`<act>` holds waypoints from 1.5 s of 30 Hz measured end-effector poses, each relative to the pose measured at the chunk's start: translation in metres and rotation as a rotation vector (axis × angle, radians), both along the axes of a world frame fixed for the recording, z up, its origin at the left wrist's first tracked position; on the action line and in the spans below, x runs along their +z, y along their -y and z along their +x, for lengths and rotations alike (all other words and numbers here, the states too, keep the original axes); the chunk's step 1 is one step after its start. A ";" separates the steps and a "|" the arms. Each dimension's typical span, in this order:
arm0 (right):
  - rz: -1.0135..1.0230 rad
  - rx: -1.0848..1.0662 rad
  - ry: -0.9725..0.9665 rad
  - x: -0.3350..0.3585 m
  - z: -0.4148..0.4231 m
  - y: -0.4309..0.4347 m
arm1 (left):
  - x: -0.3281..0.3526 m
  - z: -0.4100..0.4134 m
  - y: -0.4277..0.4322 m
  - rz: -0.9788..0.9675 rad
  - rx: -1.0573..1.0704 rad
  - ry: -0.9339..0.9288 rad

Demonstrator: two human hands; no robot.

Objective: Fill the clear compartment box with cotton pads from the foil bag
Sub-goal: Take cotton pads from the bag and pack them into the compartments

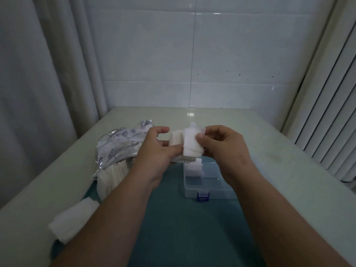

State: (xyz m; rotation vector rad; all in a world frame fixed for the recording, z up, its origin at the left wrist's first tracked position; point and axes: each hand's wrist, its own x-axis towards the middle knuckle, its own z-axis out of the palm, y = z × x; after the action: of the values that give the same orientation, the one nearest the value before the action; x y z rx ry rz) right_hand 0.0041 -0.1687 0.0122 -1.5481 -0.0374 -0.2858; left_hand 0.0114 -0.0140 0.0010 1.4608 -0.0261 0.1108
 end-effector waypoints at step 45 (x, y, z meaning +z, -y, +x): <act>-0.421 -0.083 0.007 -0.009 0.000 -0.011 | 0.002 -0.006 0.007 -0.118 -0.097 -0.038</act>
State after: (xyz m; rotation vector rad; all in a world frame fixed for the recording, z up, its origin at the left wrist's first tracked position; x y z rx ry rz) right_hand 0.0044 -0.1577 0.0028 -1.9696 -0.0402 -0.3651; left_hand 0.0056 -0.0206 0.0026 1.3408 -0.0582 0.0050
